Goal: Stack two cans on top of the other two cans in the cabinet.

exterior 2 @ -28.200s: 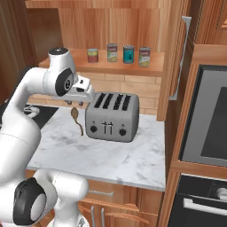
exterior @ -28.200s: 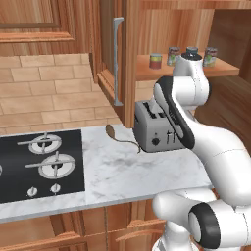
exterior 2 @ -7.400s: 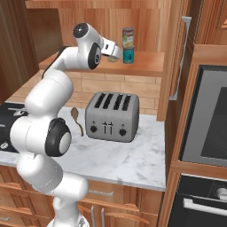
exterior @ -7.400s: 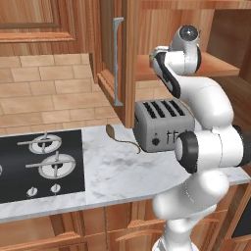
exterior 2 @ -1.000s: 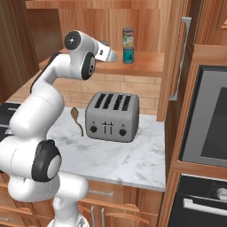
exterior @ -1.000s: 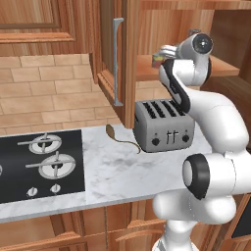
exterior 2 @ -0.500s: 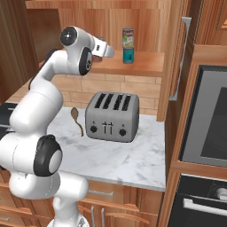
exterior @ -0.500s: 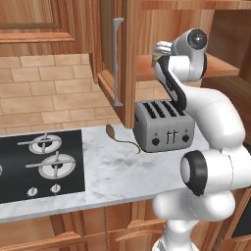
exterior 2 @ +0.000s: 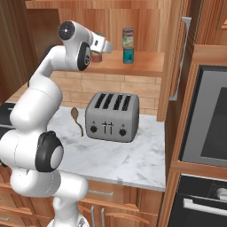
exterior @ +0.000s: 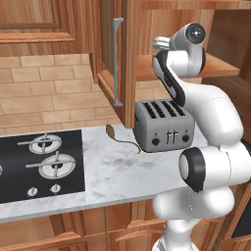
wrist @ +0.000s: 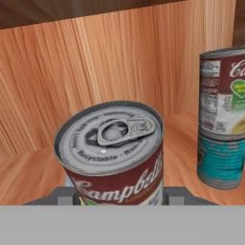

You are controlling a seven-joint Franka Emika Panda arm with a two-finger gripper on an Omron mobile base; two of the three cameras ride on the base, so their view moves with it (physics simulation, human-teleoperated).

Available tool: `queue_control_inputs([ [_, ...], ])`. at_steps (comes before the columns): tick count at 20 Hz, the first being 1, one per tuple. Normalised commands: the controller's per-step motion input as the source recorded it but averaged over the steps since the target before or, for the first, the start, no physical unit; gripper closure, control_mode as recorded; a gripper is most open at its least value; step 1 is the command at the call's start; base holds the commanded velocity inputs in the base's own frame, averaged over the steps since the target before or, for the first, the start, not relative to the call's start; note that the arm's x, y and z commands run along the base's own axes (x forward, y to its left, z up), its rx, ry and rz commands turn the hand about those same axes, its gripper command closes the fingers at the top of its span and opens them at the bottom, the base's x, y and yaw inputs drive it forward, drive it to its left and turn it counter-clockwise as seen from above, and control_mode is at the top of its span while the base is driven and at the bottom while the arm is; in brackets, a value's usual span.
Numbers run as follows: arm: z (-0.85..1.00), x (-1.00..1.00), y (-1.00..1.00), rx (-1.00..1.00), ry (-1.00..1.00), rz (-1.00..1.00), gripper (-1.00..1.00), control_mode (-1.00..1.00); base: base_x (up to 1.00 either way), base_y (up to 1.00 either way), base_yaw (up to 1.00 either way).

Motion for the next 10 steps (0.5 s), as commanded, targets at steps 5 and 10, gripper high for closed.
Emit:
queue_control_inputs([
  [5,0.04,0.04,0.08,0.0,0.0,0.01,1.0,-1.0,0.0,0.0,0.0],
  [10,0.0,0.14,0.14,0.0,0.0,0.01,1.0,-1.0,0.0,0.0,0.0],
])
